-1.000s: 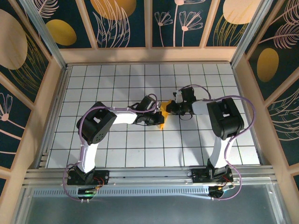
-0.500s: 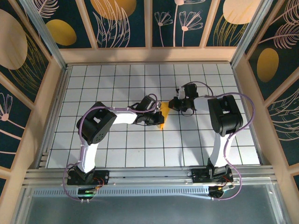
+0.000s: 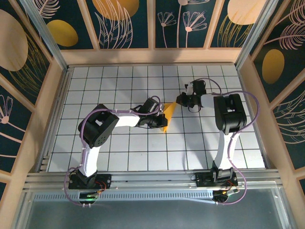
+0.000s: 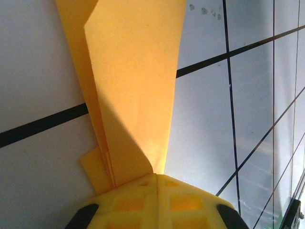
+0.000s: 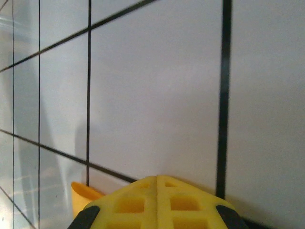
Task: Fold a paper plane with a square sheet of paper (fold left side to right side)
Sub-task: Fold the wing for the fifth time at the center of the table.
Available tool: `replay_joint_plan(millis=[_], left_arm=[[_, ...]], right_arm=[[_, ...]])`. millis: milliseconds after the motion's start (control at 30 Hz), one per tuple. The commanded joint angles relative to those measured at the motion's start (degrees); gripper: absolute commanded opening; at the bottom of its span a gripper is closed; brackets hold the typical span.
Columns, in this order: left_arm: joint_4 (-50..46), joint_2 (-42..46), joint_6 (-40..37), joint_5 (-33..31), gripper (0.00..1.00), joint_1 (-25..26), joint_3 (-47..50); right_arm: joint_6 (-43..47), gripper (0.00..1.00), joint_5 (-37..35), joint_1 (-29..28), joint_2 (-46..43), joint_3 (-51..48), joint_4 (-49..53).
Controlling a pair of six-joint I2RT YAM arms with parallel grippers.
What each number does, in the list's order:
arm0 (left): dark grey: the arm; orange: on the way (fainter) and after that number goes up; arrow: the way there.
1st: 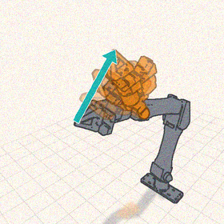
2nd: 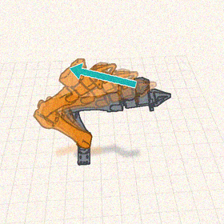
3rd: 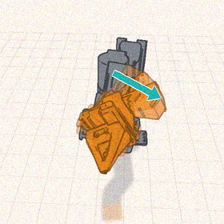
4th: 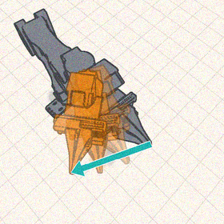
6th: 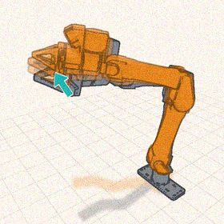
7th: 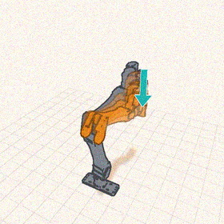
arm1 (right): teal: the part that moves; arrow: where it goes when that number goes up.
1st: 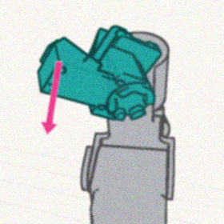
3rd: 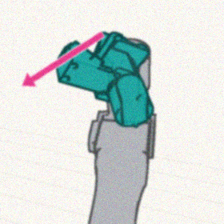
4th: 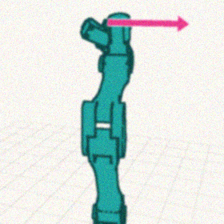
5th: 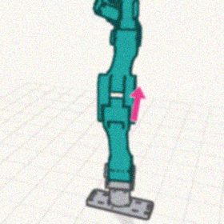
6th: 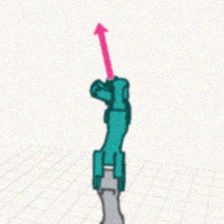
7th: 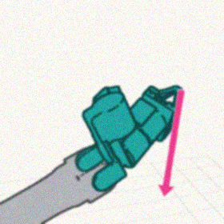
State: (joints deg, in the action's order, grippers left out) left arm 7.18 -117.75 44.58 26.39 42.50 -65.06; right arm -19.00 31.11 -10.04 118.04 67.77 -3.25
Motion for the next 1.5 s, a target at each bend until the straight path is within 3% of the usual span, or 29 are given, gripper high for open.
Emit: replay_joint_plan(millis=[0,200,333,600,833,1133,1467], left_arm=[[-9.20,-2.29,-0.80,-3.40,0.00,-0.15,3.09],[-9.11,-1.85,-0.71,-3.80,0.00,-0.12,3.30],[-9.16,-1.86,-0.71,-3.99,0.00,-0.11,3.36],[-9.38,-1.70,-0.81,-4.16,0.00,-0.13,3.23],[-9.34,-1.76,-0.70,-4.31,0.00,-0.12,3.14],[-9.38,-1.77,-0.70,-4.31,0.00,-0.09,3.09],[-7.88,1.69,0.30,-5.64,0.00,-0.09,1.81]], right_arm=[[2.40,0.00,-4.35,1.61,2.13,2.65,1.76],[2.81,0.00,-3.98,2.11,-4.95,0.69,3.20],[1.06,0.00,0.01,1.61,-12.32,-4.85,3.42],[-6.85,0.00,6.70,-3.58,-20.13,-17.36,1.81],[-12.56,0.00,7.21,-8.72,-18.71,-20.72,-2.90],[-14.92,0.00,7.04,-11.04,-13.79,-19.63,-3.89],[-11.53,0.00,0.46,-11.49,-9.45,-18.05,4.81]])
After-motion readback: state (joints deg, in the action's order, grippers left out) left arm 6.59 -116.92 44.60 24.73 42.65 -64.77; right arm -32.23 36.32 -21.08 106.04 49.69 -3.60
